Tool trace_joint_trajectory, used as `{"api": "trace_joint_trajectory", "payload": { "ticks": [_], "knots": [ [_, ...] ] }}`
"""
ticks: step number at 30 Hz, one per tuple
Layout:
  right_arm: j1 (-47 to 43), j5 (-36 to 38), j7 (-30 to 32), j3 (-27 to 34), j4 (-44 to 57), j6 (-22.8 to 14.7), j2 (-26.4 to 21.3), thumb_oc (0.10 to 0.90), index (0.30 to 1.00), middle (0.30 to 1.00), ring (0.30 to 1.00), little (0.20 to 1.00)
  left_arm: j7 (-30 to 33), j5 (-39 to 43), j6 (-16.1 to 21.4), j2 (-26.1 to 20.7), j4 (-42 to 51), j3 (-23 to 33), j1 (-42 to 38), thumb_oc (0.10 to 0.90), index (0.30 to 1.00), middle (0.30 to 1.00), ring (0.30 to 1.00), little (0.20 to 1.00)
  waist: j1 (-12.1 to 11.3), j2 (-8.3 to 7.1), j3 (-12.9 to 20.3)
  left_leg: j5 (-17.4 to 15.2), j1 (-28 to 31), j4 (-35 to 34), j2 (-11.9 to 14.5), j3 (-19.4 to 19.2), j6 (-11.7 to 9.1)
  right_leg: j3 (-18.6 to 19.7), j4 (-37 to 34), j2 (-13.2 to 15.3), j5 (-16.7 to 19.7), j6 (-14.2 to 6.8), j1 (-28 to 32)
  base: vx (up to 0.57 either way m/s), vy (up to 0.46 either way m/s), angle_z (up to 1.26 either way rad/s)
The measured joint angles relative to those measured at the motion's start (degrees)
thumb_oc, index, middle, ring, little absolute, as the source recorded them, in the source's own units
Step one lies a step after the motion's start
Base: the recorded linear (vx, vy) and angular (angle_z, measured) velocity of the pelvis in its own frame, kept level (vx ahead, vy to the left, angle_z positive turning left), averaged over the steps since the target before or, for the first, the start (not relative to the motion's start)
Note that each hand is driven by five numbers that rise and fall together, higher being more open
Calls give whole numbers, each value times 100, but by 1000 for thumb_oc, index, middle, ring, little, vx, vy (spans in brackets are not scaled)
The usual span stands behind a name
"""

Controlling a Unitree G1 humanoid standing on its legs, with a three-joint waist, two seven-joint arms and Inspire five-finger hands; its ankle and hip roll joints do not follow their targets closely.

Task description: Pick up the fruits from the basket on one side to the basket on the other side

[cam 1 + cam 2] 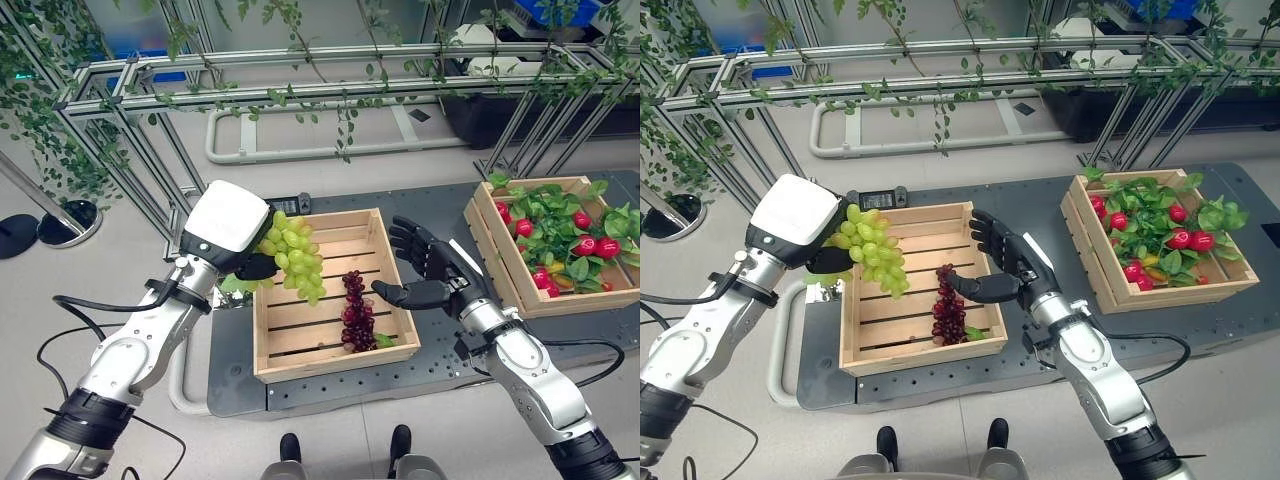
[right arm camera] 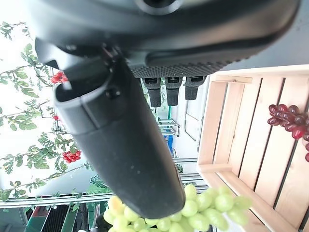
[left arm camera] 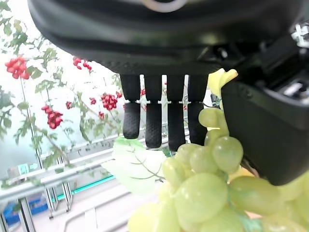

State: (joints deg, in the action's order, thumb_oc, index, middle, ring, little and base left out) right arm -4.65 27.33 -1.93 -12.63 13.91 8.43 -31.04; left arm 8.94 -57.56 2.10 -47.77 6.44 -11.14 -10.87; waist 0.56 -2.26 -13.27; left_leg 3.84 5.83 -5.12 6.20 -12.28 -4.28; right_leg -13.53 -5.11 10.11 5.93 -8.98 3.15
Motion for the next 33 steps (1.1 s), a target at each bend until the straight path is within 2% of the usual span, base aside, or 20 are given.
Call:
{"api": "trace_joint_trajectory", "payload": {
  "ticks": [8,13,16,18,27,33],
  "knots": [
    [-37,36,62,-458,-2,129,104,800,900,900,900,900,-36,126,-43,55,0,-234,18,400,300,300,300,300,-1,-24,146,6,-4,1,-1,15,1,-4,0,0,0,0,3,0,0,0],
    [-41,287,246,-671,-24,130,434,800,900,900,900,900,-37,158,-47,187,1,-329,17,400,300,300,300,300,-2,-21,156,10,-1,1,-1,27,3,-12,0,2,0,1,13,0,0,0],
    [-50,357,298,-680,-24,130,477,800,900,900,900,900,-40,164,-46,191,1,-530,17,400,300,300,300,300,-3,-18,226,10,-10,1,-1,49,3,-28,0,2,-3,4,15,1,1,1],
    [-91,551,300,-701,-24,130,479,800,900,900,900,900,-40,168,-46,204,1,-624,17,400,300,300,300,300,-1,-16,237,11,-9,1,-2,52,3,-35,0,2,-4,5,19,0,0,0],
    [-172,2353,171,-1058,-24,155,527,800,900,900,900,900,-60,175,-5,218,1,-753,17,400,300,300,300,300,-20,-16,255,23,-13,-3,1,102,2,-73,-1,0,-6,6,37,-1,-6,1],
    [-173,2735,29,-1070,-24,204,615,800,900,900,900,900,-60,213,1,211,2,-854,17,400,300,300,300,300,-35,-17,259,23,-16,-2,1,102,2,-76,-1,1,-6,7,36,0,0,0]
  ]
}}
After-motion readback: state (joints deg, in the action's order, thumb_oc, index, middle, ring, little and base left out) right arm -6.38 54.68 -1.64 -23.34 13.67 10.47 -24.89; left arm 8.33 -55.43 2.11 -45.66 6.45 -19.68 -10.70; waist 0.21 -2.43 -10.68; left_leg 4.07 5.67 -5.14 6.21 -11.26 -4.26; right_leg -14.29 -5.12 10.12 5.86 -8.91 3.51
